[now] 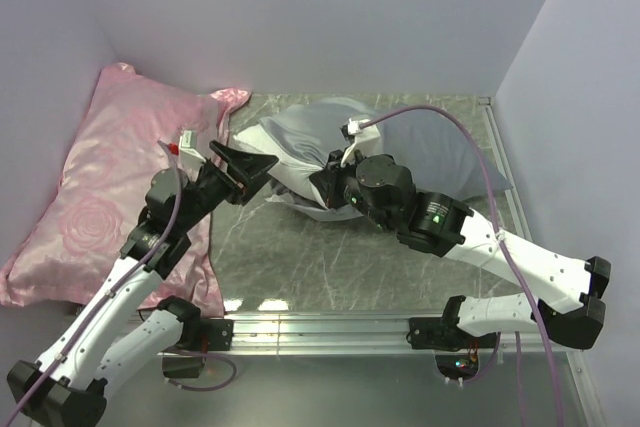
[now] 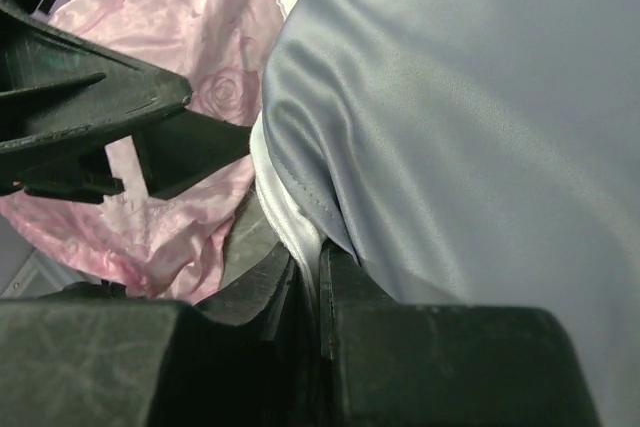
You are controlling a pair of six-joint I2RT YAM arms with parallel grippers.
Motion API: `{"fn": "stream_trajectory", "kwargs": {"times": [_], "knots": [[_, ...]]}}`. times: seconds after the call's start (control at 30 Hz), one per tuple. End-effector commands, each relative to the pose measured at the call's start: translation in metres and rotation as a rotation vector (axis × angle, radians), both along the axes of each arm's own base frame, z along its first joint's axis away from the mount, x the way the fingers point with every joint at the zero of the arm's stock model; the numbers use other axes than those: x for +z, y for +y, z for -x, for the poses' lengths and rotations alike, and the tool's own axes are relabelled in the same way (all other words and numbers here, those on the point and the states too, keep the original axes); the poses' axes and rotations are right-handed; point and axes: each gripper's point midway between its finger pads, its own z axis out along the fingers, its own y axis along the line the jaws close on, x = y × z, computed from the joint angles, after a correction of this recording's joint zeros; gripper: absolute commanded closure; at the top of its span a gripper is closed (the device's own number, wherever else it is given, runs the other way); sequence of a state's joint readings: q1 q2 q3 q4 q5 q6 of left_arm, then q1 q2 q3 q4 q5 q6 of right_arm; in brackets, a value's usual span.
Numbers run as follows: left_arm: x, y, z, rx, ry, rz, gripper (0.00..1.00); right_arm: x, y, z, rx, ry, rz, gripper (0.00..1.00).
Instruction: Remove the pillowcase from the pillow
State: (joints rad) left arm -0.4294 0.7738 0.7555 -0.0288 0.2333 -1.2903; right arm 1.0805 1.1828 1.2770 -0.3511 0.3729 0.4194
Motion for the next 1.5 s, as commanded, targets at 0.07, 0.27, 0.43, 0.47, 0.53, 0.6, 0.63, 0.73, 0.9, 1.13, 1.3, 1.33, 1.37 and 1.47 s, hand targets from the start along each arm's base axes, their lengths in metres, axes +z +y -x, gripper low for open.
{"fn": "stream_trajectory", "kwargs": {"times": [0.07, 0.27, 0.43, 0.47, 0.53, 0.6, 0.63, 0.73, 0.9, 1.13, 1.3, 1.33, 1.37, 1.47], "knots": [[-0.006, 0.008, 0.003, 0.054, 0.071, 0.026, 0.20, 0.063, 0.001, -0.008, -0.062, -0.110, -0.172, 1.00], [-0.016, 0.007, 0.001, 0.067, 0.101, 0.062, 0.17, 0.065, 0.006, 0.000, -0.061, -0.123, -0.170, 1.00], [-0.028, 0.003, -0.009, 0.075, 0.140, 0.082, 0.16, 0.062, 0.010, 0.008, -0.065, -0.137, -0.142, 1.00], [-0.029, 0.001, -0.010, 0.071, 0.144, 0.087, 0.16, 0.062, 0.009, 0.009, -0.071, -0.138, -0.144, 1.00], [-0.028, -0.004, -0.014, 0.054, 0.132, 0.107, 0.14, 0.059, 0.011, 0.011, -0.069, -0.138, -0.138, 1.00], [-0.029, -0.006, -0.017, 0.049, 0.133, 0.110, 0.12, 0.056, 0.012, 0.013, -0.071, -0.139, -0.132, 1.00], [-0.030, -0.008, -0.019, 0.044, 0.132, 0.113, 0.11, 0.054, 0.013, 0.014, -0.070, -0.136, -0.127, 1.00], [-0.034, -0.012, -0.023, 0.033, 0.142, 0.113, 0.07, 0.053, 0.015, 0.018, -0.063, -0.140, -0.125, 1.00], [-0.029, -0.010, -0.024, 0.046, 0.113, 0.134, 0.05, 0.044, 0.024, 0.026, -0.061, -0.142, -0.088, 1.00], [-0.024, -0.008, -0.025, 0.055, 0.098, 0.128, 0.01, 0.031, 0.032, 0.033, -0.052, -0.135, -0.065, 1.00], [-0.021, -0.005, -0.027, 0.067, 0.081, 0.129, 0.01, 0.024, 0.036, 0.037, -0.048, -0.132, -0.045, 1.00], [-0.020, -0.005, -0.028, 0.067, 0.076, 0.130, 0.01, 0.023, 0.036, 0.038, -0.046, -0.131, -0.044, 1.00], [-0.019, -0.005, -0.028, 0.065, 0.073, 0.131, 0.01, 0.022, 0.038, 0.040, -0.040, -0.129, -0.043, 1.00], [-0.013, -0.004, -0.029, 0.062, 0.045, 0.128, 0.01, 0.014, 0.042, 0.043, -0.034, -0.123, -0.029, 1.00]]}}
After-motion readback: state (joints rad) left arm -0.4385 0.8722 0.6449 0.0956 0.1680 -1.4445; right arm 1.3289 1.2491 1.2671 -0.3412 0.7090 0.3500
